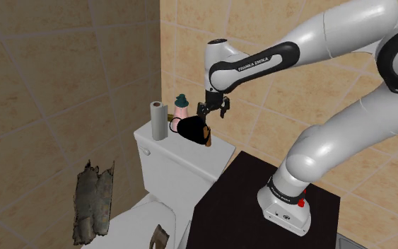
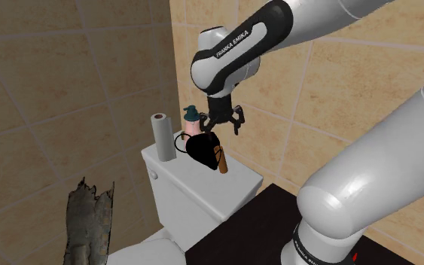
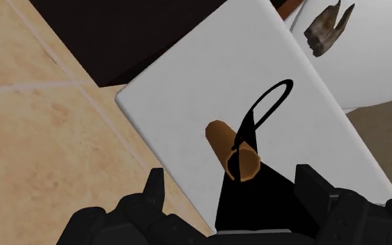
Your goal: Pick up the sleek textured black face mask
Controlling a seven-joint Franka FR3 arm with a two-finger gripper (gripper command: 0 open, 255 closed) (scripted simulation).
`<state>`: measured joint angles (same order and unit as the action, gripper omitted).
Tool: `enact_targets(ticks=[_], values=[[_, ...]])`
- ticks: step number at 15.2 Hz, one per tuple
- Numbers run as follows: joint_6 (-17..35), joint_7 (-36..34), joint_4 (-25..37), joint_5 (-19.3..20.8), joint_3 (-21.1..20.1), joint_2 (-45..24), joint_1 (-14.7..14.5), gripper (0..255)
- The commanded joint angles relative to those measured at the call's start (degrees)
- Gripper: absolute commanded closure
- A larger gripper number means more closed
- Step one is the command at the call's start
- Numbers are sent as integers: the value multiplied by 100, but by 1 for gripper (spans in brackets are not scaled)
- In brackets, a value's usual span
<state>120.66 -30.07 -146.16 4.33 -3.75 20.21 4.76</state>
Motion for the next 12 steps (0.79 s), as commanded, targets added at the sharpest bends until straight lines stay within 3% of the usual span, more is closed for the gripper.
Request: enact_targets(ticks=[1, 12], values=[[401, -260, 54, 81, -42, -472, 72, 0], [1312, -567, -92, 262, -69, -1265, 143, 0]])
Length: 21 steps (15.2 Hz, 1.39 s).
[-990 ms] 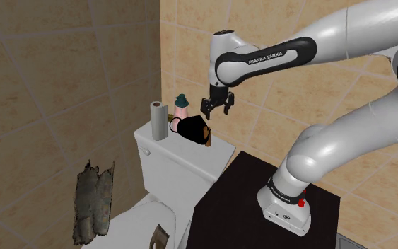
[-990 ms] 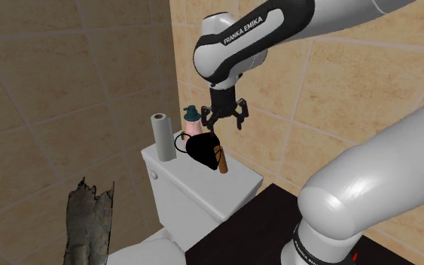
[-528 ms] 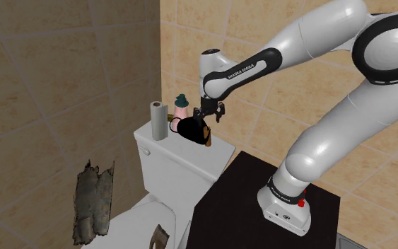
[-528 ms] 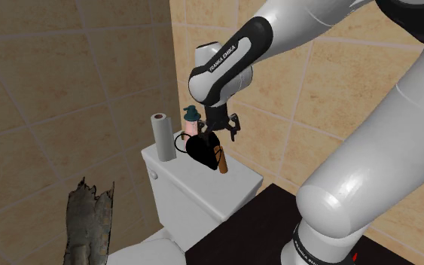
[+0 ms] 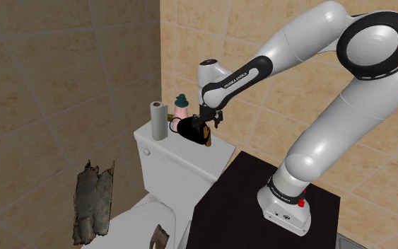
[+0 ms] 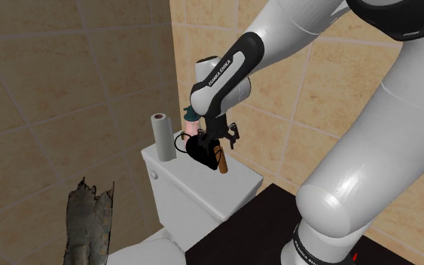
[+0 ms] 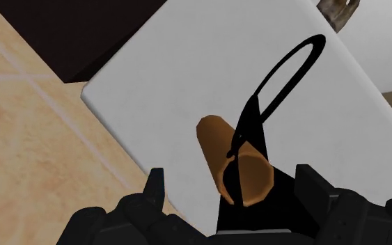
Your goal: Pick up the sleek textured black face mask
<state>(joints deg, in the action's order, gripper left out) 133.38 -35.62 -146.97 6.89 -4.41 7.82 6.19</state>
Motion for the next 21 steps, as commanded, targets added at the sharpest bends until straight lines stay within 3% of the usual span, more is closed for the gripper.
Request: enact_targets(ticks=[1, 10, 21], values=[[39, -19, -1, 5, -8, -37, -4, 255], [40, -12, -11, 6, -3, -27, 0, 255], [-912, 150, 323, -137, 12, 601, -37, 255]])
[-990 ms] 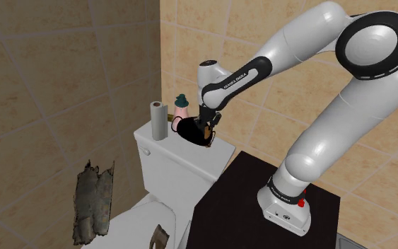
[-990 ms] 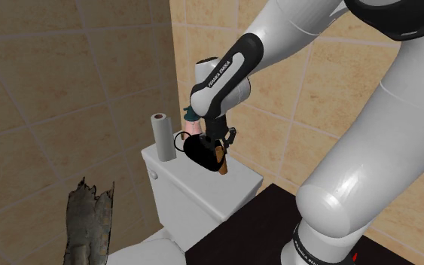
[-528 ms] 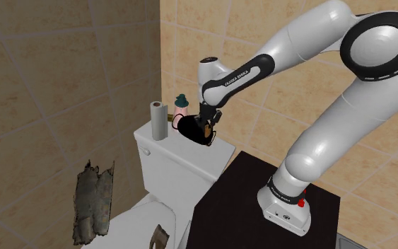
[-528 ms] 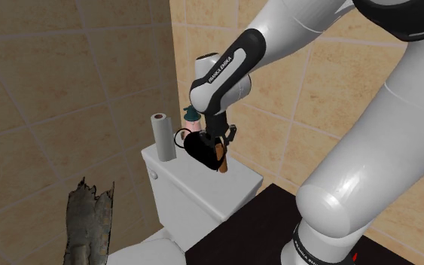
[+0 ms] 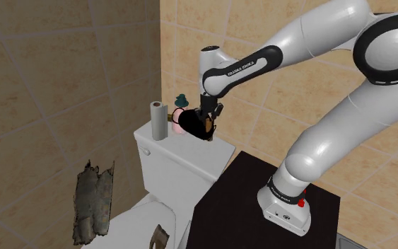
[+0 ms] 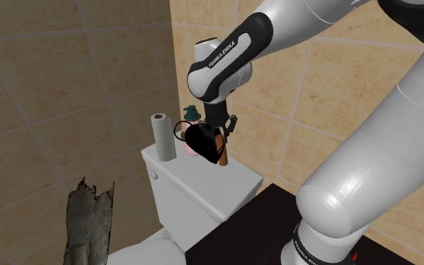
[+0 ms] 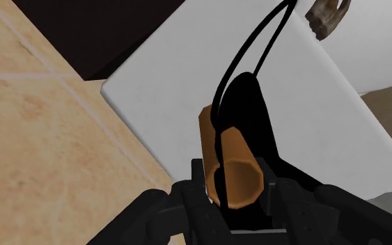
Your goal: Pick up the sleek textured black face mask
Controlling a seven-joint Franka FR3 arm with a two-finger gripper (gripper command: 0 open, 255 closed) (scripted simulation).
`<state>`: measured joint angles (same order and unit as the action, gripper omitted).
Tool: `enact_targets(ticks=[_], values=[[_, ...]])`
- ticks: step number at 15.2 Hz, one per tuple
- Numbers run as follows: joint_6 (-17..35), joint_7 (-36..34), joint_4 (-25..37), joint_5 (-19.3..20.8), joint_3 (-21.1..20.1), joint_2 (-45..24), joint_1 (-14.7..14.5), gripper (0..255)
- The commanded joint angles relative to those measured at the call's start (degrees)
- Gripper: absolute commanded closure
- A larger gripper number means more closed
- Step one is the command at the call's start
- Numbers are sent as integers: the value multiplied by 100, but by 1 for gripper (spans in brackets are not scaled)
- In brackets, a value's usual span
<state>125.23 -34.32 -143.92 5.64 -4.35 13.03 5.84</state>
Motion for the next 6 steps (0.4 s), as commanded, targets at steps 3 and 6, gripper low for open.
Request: enact_targets(ticks=[3, 6], values=[[-353, 56, 137, -38, 11, 220, -8, 255], [-451, 69, 185, -47, 13, 270, -11, 255]])
